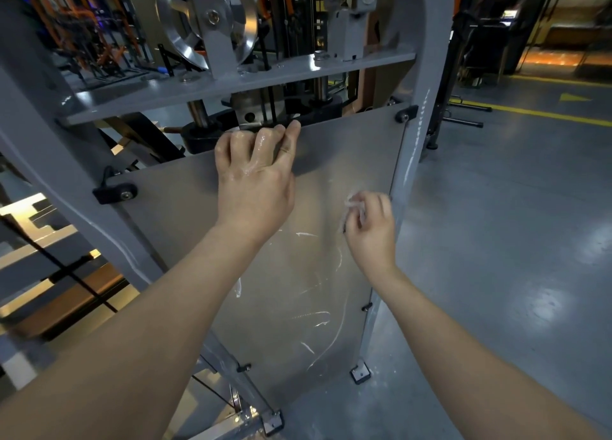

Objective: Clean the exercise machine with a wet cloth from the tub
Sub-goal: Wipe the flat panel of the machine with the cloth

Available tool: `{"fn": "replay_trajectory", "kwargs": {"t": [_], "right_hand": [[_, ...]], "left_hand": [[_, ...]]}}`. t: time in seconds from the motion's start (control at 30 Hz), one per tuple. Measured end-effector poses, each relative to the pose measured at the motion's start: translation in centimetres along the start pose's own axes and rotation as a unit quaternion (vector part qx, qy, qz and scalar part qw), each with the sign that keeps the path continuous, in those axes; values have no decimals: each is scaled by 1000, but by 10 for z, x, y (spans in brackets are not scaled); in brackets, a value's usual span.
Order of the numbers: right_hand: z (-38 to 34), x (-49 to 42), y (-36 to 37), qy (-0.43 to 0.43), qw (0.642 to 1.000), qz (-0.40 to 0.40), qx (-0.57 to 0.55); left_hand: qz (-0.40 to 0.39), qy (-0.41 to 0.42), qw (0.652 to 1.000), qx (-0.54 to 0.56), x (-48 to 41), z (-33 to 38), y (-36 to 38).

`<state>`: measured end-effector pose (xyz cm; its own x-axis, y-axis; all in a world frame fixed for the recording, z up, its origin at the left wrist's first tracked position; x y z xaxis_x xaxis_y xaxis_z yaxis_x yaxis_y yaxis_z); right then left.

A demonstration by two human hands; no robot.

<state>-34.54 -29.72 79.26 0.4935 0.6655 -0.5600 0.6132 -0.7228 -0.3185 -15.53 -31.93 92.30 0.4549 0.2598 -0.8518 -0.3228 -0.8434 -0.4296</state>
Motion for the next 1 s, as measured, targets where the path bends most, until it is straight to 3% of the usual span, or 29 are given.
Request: {"fn": "replay_trajectory", "kwargs": {"t": [0.07,0.13,0.3,0.33,0.5,0.63,0.8,1.0], "right_hand": [[15,11,9,-14,997,-54,50],[19,2,5,-5,996,-56,62],[15,-11,-18,120,983,130,-48],[16,-3,-11,123,982,138,-50],[18,17,12,77,997,-27,4],[33,4,-9,237,964,98,-63],[7,11,-9,228,967,35,-111],[-31,-27,-40,130,944,1,-302]], "left_hand": [[-3,1,1000,1,0,0,0],[-5,2,1000,0,0,0,0],[-9,-1,1000,-1,0,0,0],[-9,-1,1000,-3,0,0,0],[-16,2,1000,-4,0,0,0],[-12,2,1000,-1,0,0,-2],[-16,2,1000,3,-1,1,-3],[-8,-1,1000,4,0,1,-2]]}}
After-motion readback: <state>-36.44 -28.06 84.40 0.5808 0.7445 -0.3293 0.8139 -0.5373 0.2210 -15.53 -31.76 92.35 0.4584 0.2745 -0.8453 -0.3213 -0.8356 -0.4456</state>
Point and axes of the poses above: each hand's wrist, its own x-axis away from the middle knuckle, its own y-axis out of the palm, z = x × y, the point moved 7 cm from there along -x, towards the middle knuckle, and after that the axes turned 5 degrees about y, right-handed, at the moved point
